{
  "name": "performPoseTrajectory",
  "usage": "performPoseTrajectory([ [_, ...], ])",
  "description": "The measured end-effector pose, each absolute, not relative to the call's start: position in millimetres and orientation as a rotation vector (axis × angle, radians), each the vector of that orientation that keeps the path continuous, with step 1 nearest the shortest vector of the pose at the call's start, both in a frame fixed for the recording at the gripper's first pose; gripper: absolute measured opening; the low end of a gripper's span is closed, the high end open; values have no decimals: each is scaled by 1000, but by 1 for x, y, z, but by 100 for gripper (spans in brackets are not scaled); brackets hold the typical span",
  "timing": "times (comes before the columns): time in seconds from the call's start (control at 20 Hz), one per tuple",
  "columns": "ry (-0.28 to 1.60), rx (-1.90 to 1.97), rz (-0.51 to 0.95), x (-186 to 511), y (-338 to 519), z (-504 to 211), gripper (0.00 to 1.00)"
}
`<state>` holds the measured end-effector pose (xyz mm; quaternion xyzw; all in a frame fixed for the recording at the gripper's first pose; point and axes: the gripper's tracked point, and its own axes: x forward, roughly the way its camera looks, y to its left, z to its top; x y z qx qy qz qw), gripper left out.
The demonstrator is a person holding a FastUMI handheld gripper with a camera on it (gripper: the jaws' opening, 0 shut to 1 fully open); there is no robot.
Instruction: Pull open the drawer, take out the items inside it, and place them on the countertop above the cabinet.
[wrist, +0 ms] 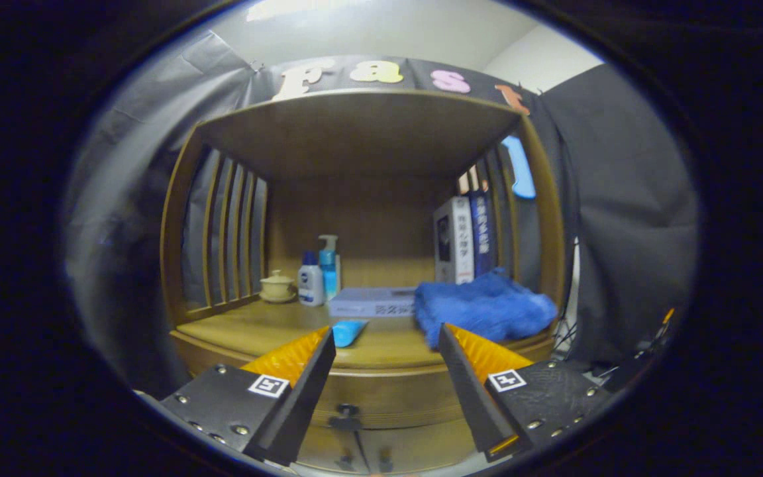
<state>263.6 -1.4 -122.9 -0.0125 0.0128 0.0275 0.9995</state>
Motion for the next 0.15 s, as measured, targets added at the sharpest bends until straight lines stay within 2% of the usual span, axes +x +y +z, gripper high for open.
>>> performPoseTrajectory([
  [0.15, 8, -40, 31, 245, -53, -96, 94],
])
